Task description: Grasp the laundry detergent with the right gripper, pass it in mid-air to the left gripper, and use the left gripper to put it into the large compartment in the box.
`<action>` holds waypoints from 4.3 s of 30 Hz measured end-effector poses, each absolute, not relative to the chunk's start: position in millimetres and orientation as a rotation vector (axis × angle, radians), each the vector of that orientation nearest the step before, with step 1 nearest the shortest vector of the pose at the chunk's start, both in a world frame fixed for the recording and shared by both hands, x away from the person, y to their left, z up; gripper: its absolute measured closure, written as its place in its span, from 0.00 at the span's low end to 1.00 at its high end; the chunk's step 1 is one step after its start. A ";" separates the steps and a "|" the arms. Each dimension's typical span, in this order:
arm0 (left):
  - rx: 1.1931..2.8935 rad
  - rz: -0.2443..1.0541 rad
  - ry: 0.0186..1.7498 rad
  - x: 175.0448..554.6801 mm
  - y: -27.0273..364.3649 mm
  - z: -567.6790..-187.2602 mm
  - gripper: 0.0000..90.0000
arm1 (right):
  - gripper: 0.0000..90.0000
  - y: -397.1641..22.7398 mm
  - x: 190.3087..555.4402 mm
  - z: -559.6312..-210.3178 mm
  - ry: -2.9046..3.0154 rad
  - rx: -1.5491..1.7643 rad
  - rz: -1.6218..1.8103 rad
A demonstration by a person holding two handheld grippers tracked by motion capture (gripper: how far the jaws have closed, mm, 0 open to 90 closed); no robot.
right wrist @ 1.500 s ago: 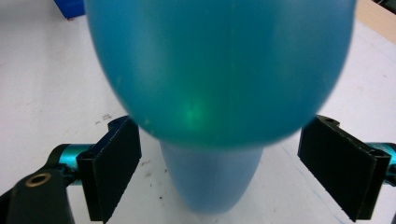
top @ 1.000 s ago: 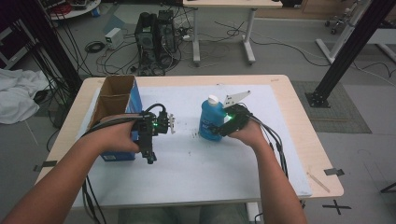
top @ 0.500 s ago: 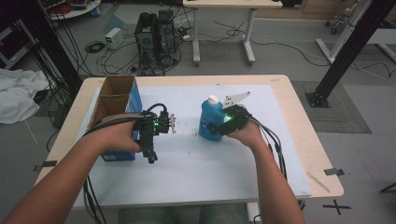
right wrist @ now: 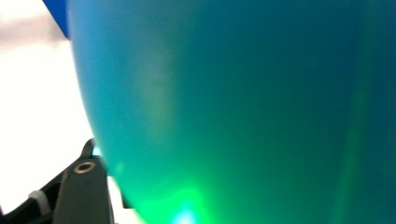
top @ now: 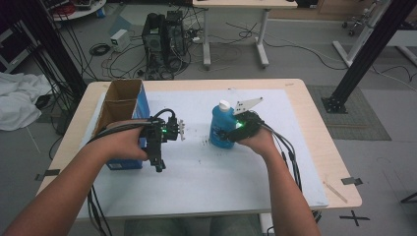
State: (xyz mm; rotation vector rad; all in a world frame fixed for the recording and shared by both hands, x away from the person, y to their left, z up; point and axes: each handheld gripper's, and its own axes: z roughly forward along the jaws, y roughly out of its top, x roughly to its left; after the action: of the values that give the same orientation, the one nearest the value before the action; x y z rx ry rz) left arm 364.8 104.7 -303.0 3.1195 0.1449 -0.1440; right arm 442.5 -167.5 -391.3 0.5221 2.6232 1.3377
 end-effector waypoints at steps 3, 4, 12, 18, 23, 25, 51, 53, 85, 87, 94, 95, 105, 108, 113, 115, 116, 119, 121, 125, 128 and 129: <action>3.126 -0.141 0.138 364.9 103.6 -302.6 0.06 | 0.35 -167.5 442.6 -391.9 2.628 0.522 1.329; 3.126 -0.141 0.138 364.9 103.6 -302.6 0.06 | 0.35 -167.5 442.6 -391.9 2.628 0.522 1.329; 3.130 -0.142 0.126 366.3 102.4 -304.3 0.06 | 0.38 -168.7 443.0 -392.9 2.628 0.533 1.324; 3.128 -0.150 0.140 366.6 101.6 -304.1 0.06 | 0.41 -168.6 445.0 -395.3 2.632 0.505 1.313; 3.120 -0.154 0.148 367.2 101.5 -305.0 0.06 | 0.46 -168.2 445.4 -395.8 2.639 0.491 1.339; 3.121 -0.145 0.134 367.5 101.5 -305.7 0.06 | 0.47 -168.5 446.7 -396.3 2.638 0.489 1.352; 3.128 -0.095 0.137 373.4 92.6 -284.8 0.06 | 0.51 -179.8 423.5 -351.5 2.621 0.361 1.363; 3.129 -0.102 0.123 374.5 91.9 -281.7 0.06 | 0.51 -180.3 421.5 -348.9 2.618 0.351 1.368; 3.120 -0.082 0.025 366.9 57.1 -233.2 0.06 | 0.51 -123.8 369.1 -335.6 2.781 -0.007 1.338; 3.119 -0.095 0.021 366.4 56.2 -233.9 0.06 | 0.51 -119.9 368.3 -337.5 2.777 -0.019 1.348; 3.113 -0.092 -0.018 360.8 51.4 -233.2 0.06 | 0.51 -106.1 365.1 -347.6 2.773 -0.058 1.389; 3.115 -0.083 -0.021 359.8 50.3 -232.9 0.06 | 0.51 -104.0 364.4 -348.7 2.778 -0.058 1.398; 3.114 -0.079 -0.039 355.2 43.6 -235.3 0.06 | 0.51 -87.5 360.4 -349.2 2.761 -0.114 1.413; 3.112 -0.044 -0.032 354.1 42.5 -235.1 0.06 | 0.51 -84.1 360.3 -348.5 2.756 -0.124 1.439; 3.111 -0.063 -0.045 352.8 39.8 -235.9 0.06 | 0.51 -79.9 355.3 -348.3 2.806 -0.069 1.430; 3.111 -0.064 -0.047 352.7 39.1 -237.0 0.06 | 0.51 -77.9 353.0 -350.3 2.816 -0.041 1.445; 3.113 -0.062 -0.042 352.6 38.7 -237.7 0.06 | 0.51 -77.6 352.9 -350.2 2.819 -0.046 1.442; 3.122 -0.068 -0.051 353.0 37.2 -239.5 0.06 | 0.51 -76.3 352.8 -350.1 2.803 -0.058 1.449; 3.124 -0.073 -0.037 352.6 36.3 -240.7 0.06 | 0.51 -76.6 351.7 -348.9 2.813 -0.049 1.443; 3.133 -0.083 -0.060 352.6 34.1 -241.0 0.06 | 0.51 -76.3 351.3 -347.9 2.805 -0.055 1.453; 3.129 -0.100 -0.040 351.9 33.5 -241.8 0.06 | 0.51 -76.8 352.2 -347.4 2.797 -0.068 1.447; 3.131 -0.099 -0.049 352.2 33.2 -242.1 0.06 | 0.51 -76.8 352.3 -347.3 2.796 -0.071 1.448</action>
State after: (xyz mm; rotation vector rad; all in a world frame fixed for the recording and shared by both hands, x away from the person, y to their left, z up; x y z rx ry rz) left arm 352.2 33.2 -242.1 3.1306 -0.0486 -0.0994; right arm 352.3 -76.8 -347.3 -0.0708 2.7964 1.4478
